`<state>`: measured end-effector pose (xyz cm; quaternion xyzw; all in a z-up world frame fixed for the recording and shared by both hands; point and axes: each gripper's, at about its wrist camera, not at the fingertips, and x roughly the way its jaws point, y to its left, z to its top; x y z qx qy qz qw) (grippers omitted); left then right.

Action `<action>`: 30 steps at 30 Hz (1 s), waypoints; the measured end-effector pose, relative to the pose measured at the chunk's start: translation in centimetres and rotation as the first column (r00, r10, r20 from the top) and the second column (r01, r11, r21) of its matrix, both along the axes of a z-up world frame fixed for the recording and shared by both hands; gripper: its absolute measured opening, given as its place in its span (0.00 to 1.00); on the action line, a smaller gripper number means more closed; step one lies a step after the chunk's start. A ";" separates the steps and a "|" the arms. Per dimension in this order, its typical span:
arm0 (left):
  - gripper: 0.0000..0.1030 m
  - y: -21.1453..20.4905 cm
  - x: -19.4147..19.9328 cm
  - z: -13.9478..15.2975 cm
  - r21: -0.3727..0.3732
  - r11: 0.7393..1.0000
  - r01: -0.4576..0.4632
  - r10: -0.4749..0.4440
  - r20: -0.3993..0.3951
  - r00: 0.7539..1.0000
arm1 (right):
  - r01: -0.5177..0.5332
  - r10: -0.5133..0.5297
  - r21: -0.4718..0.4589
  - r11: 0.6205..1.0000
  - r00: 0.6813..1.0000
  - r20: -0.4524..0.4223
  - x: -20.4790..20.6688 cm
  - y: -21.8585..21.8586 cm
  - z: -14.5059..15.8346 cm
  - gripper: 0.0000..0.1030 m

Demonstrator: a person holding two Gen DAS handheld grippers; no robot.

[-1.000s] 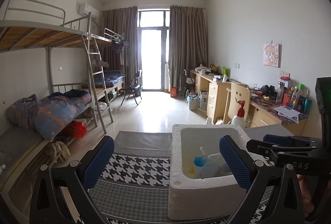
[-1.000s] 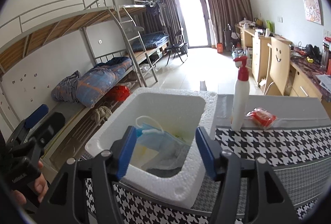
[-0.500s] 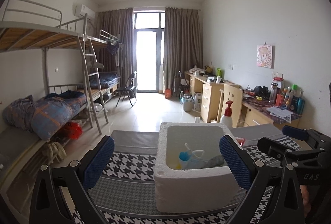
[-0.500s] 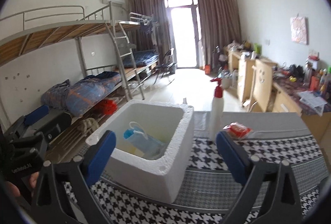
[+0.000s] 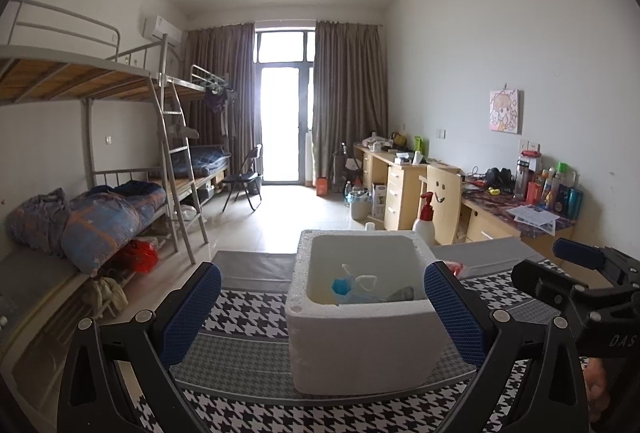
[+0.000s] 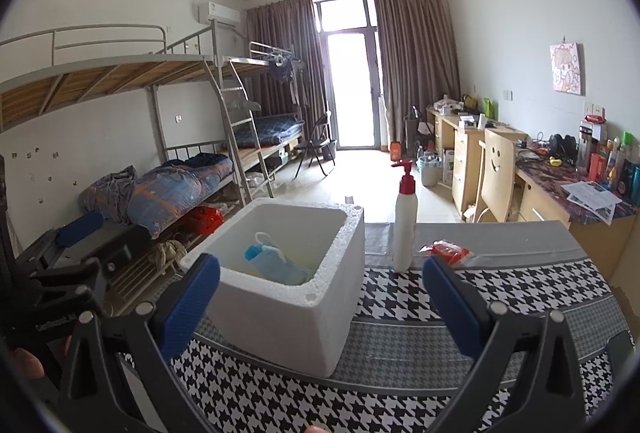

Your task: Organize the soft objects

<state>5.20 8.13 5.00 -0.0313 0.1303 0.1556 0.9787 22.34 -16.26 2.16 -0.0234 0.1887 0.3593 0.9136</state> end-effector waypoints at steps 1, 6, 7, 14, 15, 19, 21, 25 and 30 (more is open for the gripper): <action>0.99 -0.1 -0.3 -0.1 -0.001 1.000 0.003 -0.003 0.004 1.000 | -0.002 0.002 0.001 1.000 1.000 0.008 -0.4 -0.2 -0.1 0.99; 0.99 -1.1 -1.5 -0.5 0.007 1.000 0.006 -0.006 0.017 1.000 | 0.007 -0.007 0.001 1.000 0.999 0.033 -1.9 -1.2 -0.8 0.99; 0.99 -1.3 -1.7 -0.6 0.008 1.000 0.003 -0.004 0.014 1.000 | 0.010 -0.010 0.005 1.000 0.999 0.036 -2.1 -1.4 -0.9 0.99; 0.99 -2.3 -3.2 -1.2 0.013 1.000 0.017 -0.018 0.040 0.999 | 0.004 -0.005 0.029 1.000 0.999 0.041 -3.4 -3.0 -1.8 0.99; 0.99 -2.4 -3.5 -1.3 0.016 1.000 0.021 -0.022 0.045 0.999 | 0.007 -0.009 0.030 1.000 0.999 0.048 -3.6 -3.2 -1.9 0.99; 0.99 -3.0 -4.2 -1.6 0.037 0.999 0.009 -0.012 0.069 0.998 | 0.030 -0.033 0.037 0.999 0.995 0.089 -4.7 -3.8 -2.1 0.99; 0.99 -3.1 -4.5 -1.7 0.038 0.999 0.008 -0.011 0.081 0.997 | 0.040 -0.045 0.052 0.998 0.994 0.102 -4.9 -4.2 -2.2 0.99; 0.99 -3.3 -4.9 -2.1 0.032 0.999 0.004 -0.008 0.101 0.995 | 0.045 -0.051 0.061 0.997 0.994 0.102 -5.1 -4.9 -2.4 0.99; 0.99 -3.5 -4.8 -3.0 0.038 0.999 0.005 -0.008 0.095 0.995 | 0.043 -0.048 0.047 0.998 0.993 0.111 -5.6 -5.3 -3.4 0.99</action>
